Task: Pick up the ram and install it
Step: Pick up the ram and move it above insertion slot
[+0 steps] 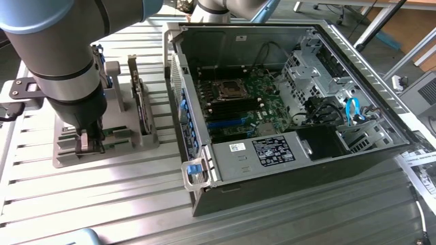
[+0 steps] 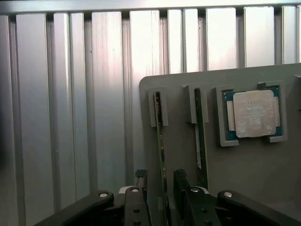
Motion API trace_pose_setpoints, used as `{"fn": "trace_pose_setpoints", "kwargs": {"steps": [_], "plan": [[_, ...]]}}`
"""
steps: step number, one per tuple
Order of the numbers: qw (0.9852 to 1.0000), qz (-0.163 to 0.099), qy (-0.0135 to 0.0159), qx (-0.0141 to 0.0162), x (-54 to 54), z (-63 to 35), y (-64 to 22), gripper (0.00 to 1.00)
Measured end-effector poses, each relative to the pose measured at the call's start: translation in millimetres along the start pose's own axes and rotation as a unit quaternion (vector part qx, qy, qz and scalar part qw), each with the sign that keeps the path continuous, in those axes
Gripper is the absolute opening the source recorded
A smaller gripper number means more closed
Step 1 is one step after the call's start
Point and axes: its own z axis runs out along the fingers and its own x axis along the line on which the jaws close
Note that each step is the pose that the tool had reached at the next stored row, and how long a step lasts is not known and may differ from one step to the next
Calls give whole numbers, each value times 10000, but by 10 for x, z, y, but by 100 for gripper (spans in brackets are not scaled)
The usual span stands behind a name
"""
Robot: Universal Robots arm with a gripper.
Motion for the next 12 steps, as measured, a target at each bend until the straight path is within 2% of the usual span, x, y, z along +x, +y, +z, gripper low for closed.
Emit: {"fn": "trace_pose_setpoints", "kwargs": {"steps": [5,12], "plan": [[9993,-382,14,5,-15,15,-1,36],[9991,-431,16,6,-23,49,-2,36]]}}
